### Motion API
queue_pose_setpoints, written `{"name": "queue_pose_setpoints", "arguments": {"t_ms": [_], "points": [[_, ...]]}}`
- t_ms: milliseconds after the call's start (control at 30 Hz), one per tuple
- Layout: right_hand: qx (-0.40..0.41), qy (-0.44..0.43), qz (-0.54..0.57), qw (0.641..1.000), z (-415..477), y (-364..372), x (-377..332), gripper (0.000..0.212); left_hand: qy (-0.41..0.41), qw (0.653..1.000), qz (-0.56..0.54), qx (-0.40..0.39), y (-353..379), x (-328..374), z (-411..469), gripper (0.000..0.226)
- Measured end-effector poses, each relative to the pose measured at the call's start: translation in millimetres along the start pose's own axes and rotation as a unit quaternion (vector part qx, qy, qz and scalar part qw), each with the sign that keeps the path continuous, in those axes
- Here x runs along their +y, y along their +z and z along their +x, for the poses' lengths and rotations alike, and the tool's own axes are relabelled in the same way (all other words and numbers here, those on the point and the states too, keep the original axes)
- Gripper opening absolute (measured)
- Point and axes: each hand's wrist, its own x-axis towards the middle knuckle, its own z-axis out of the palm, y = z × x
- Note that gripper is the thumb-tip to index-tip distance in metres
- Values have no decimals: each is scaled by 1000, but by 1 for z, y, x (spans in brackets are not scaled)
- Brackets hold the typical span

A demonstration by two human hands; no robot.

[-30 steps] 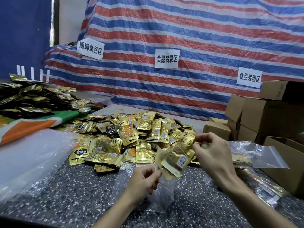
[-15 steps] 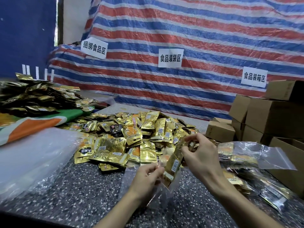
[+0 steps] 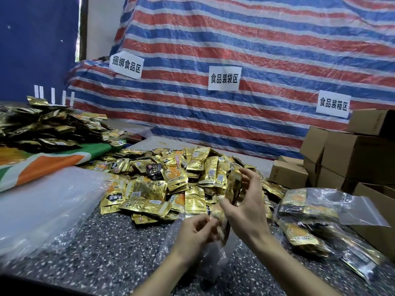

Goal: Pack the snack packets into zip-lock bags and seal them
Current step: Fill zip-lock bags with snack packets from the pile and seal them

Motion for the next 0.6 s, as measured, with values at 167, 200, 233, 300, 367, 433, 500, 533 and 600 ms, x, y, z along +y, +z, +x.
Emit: {"name": "queue_pose_setpoints", "arguments": {"t_ms": [167,200,233,300,367,433,500,533,600], "points": [[-112,162,205,959,-1,4,14,49,0,1000,-22,-11,1,1,-1,23],[-108,143,210,961,-1,5,15,51,-4,1000,-26,-8,0,2,-1,24],[-97,114,210,966,-2,6,16,55,-9,999,-35,-2,0,2,0,24],[-71,51,181,980,-2,5,17,57,-20,998,-60,11,1,5,1,21],[-61,10,135,989,-4,4,18,59,-31,995,-97,18,1,9,3,26],[-76,1,103,992,-6,3,19,68,-34,995,-93,19,3,16,1,25],[-109,-1,67,992,-8,2,20,75,-23,999,5,23,4,18,1,25],[-131,4,52,990,-9,2,21,77,-16,998,59,31,5,20,1,31],[-172,28,31,984,-11,-2,22,77,-4,993,110,52,6,36,-1,42]]}}
